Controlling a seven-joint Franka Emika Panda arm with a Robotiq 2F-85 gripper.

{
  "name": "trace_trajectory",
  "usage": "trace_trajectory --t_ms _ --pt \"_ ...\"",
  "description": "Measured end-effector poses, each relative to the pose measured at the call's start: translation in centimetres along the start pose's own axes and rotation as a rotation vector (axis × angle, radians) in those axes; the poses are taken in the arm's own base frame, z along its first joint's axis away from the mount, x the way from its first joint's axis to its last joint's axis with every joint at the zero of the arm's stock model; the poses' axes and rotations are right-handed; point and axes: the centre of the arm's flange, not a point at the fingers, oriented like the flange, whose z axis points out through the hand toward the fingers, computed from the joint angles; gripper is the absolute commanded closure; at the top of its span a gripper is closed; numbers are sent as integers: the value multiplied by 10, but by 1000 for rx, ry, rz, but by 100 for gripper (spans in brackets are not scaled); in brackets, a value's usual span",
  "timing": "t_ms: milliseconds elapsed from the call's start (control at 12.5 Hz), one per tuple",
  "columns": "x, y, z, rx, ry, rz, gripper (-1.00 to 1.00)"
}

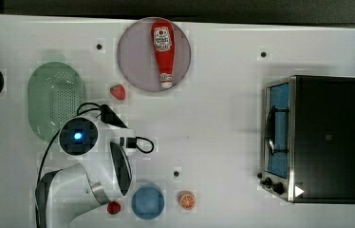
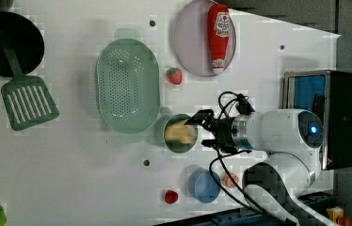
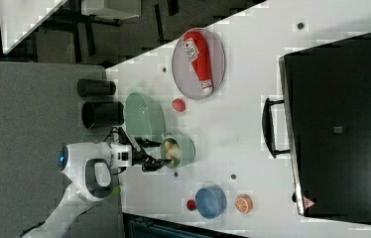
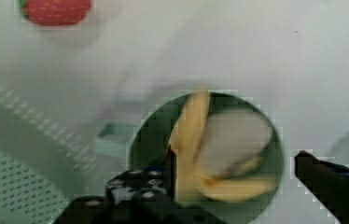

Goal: Pick Banana and place it in mug.

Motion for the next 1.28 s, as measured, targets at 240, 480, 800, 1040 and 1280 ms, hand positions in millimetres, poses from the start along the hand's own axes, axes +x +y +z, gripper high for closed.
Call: trace_trajectory --t_ms 240,480,800,1040,1280 --pt "-11 -9 -13 30 10 -15 -100" --pt "4 4 -56 15 46 18 -100" --pt "56 40 -170 -27 46 91 -100" --pt "94 80 -266 23 63 145 -100" --pt "135 120 -344 136 123 180 -100"
